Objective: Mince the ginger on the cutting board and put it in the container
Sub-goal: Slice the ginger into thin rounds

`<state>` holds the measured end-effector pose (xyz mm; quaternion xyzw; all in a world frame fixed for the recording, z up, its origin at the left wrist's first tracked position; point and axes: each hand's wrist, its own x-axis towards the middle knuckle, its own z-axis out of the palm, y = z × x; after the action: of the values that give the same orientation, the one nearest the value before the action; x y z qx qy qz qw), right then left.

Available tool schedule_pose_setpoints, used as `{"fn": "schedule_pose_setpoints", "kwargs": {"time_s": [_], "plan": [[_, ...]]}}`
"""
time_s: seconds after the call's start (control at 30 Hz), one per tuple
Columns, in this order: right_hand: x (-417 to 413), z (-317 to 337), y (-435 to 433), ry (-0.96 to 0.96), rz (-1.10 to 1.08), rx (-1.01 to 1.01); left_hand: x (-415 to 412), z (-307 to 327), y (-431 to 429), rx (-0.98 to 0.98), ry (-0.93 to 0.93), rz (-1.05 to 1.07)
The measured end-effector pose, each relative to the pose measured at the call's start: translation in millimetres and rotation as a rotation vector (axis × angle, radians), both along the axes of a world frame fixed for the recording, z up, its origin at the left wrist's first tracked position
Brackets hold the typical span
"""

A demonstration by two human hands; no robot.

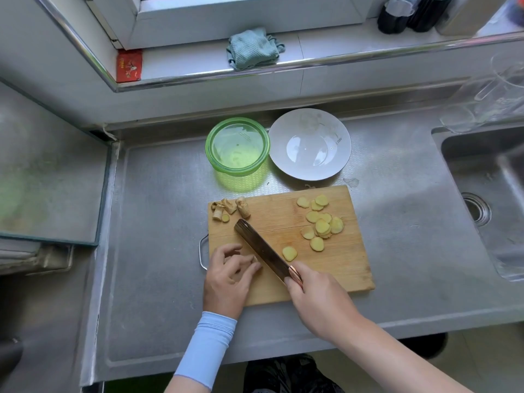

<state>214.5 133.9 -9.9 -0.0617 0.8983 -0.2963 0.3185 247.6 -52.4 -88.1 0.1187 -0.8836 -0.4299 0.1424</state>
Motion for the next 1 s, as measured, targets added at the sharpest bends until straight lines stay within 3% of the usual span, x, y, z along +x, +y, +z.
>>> {"fn": "schedule_pose_setpoints", "kwargs": {"time_s": [0.33, 1.0], "plan": [[-5, 0, 1, 0.003, 0.063, 0.034, -3, -10, -4, -0.123, 0.247, -0.153], [19, 21, 3, 0.301, 0.268, 0.119, -1, -28, 1, -0.128, 0.336, -0.056]]}}
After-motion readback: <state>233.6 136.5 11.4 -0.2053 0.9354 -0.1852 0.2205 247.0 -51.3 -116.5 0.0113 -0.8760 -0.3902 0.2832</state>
